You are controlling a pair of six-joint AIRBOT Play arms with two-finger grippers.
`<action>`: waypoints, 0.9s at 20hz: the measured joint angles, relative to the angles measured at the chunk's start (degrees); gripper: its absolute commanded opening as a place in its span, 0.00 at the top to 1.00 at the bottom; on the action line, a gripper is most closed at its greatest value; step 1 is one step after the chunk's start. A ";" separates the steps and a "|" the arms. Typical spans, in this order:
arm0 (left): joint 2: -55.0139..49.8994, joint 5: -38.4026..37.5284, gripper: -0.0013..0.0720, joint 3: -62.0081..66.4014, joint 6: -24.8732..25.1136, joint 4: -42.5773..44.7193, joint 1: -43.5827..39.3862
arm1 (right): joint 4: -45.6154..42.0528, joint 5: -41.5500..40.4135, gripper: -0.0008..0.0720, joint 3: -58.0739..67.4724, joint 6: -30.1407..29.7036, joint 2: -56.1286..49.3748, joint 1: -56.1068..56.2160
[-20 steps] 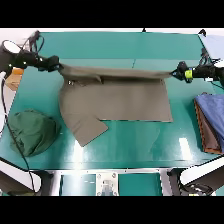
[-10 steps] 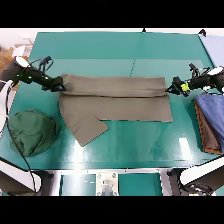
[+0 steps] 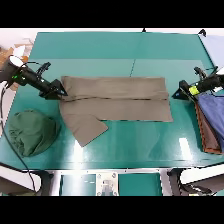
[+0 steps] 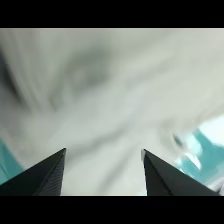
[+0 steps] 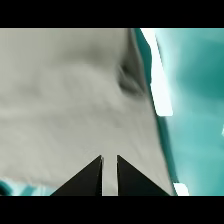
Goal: Fold the shirts.
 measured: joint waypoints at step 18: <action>33.62 33.48 0.24 -57.51 -3.67 -11.15 -7.10 | 21.27 -35.10 0.40 -54.45 -5.68 30.08 -3.61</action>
